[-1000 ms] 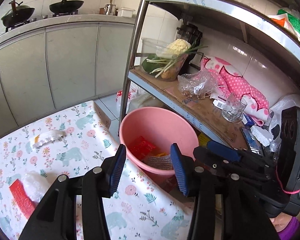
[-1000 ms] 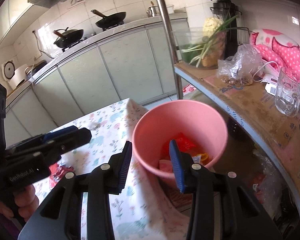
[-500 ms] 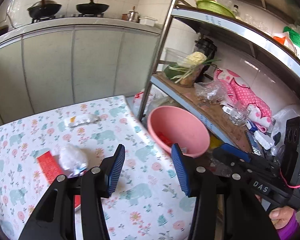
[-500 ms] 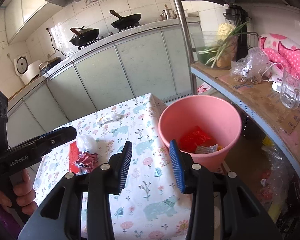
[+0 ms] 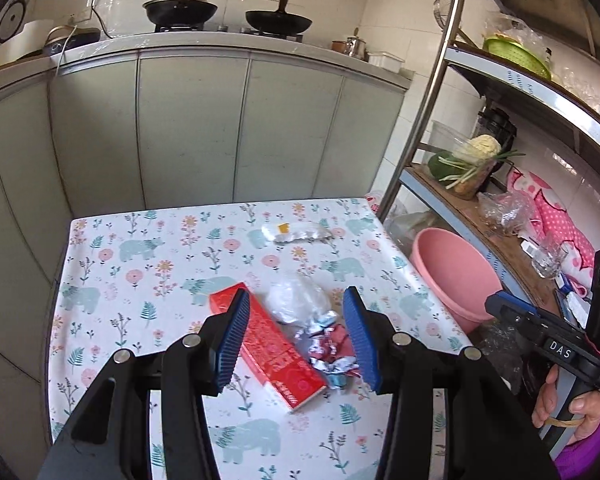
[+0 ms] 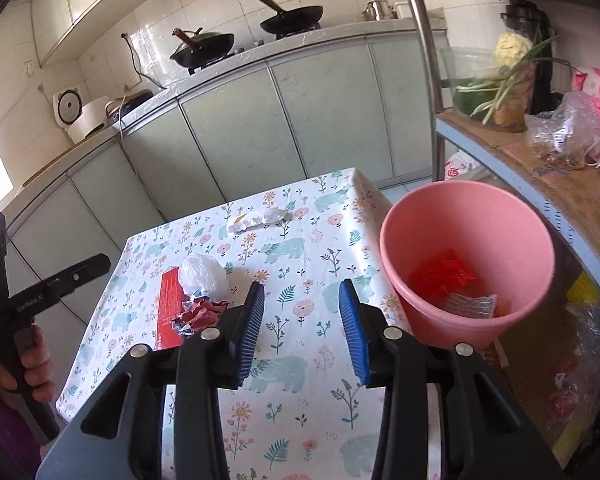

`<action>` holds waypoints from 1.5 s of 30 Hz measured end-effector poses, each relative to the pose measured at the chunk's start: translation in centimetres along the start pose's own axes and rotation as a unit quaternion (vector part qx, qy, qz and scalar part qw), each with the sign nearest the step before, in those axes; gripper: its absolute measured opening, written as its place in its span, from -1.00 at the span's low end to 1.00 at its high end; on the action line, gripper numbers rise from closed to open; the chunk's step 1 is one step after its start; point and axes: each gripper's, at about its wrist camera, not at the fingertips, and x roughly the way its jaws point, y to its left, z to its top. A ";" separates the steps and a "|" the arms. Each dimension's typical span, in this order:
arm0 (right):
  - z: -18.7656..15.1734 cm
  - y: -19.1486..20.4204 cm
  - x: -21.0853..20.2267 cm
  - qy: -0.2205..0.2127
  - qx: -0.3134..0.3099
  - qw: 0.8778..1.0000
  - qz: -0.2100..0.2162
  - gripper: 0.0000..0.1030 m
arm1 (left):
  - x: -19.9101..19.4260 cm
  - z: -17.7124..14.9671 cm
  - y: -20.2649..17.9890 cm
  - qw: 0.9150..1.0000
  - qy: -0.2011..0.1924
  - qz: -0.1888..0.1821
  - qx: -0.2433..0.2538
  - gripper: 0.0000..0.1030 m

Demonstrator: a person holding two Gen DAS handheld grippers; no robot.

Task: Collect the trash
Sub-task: 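Move both tools back over the table to the remaining trash, then grasp the red printed box with the left gripper while the right gripper grasps the white foam strip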

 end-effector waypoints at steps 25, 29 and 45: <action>9.2 9.3 21.9 0.143 -0.294 0.942 0.081 -0.23 | 7.2 -1.9 7.3 0.987 0.112 0.004 -0.118 -0.08; 9.7 10.3 24.6 0.177 -0.394 0.898 0.086 -0.23 | 7.2 -2.1 7.7 0.986 0.114 0.006 -0.119 -0.08; 9.0 7.9 23.8 0.202 -0.319 0.921 0.094 -0.28 | 10.7 -1.8 3.0 0.980 0.179 0.022 -0.080 -0.08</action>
